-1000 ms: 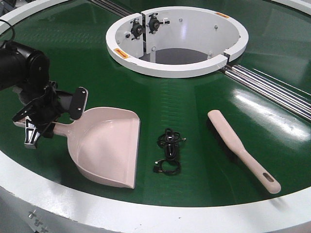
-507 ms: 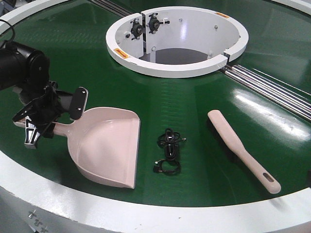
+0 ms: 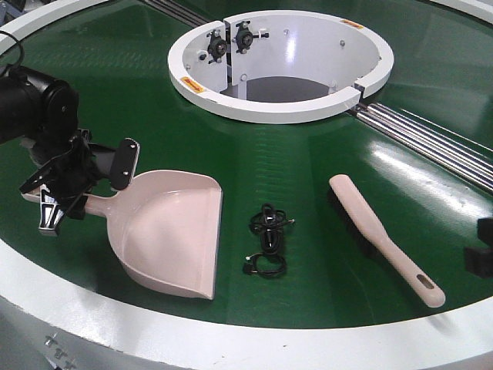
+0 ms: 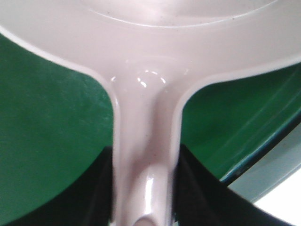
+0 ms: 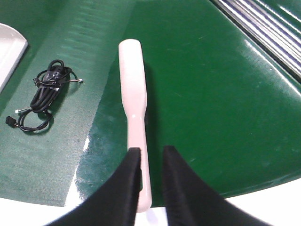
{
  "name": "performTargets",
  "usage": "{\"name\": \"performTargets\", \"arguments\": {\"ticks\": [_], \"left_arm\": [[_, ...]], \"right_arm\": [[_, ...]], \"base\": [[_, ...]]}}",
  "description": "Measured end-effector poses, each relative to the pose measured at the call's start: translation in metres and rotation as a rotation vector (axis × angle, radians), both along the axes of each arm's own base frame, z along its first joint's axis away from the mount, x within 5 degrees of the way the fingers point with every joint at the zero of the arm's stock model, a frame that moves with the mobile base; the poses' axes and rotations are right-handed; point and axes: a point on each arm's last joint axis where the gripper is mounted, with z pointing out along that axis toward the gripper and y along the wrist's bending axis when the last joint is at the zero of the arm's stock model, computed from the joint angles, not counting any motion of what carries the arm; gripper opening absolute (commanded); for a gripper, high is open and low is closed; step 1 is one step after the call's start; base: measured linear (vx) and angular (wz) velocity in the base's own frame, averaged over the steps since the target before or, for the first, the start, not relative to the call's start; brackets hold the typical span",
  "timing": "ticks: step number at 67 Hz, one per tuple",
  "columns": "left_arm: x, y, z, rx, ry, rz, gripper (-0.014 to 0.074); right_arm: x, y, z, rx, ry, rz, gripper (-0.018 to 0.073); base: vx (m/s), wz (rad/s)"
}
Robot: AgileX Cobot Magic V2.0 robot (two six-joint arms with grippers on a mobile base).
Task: Clean and inspect green conveyor with broom and dustpan
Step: 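Move the right gripper above the pink brush handle, then lower the right gripper, grasp the brush handle and lift it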
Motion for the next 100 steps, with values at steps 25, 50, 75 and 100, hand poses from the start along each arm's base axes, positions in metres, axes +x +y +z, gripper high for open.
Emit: {"name": "performTargets", "arguments": {"ticks": [25,50,75,100], "left_arm": [[0.0,0.0,0.0,0.0,0.0,0.0,0.0035],[0.0,0.0,0.0,0.0,0.0,0.0,0.0035],[0.0,0.0,0.0,0.0,0.0,0.0,0.0035],[0.0,0.0,0.0,0.0,0.0,0.0,0.0035]], "right_arm": [[0.047,0.007,0.013,-0.058,0.165,0.029,0.0431],[0.1,0.018,0.002,-0.08,0.416,0.083,0.0431],[0.14,0.025,-0.051,-0.092,0.633,0.088,0.0437],[0.164,0.03,-0.1,-0.094,0.761,0.092,0.0525]], "base": [[0.0,0.0],[0.0,0.0],[0.0,0.0],[0.0,0.0]]}}
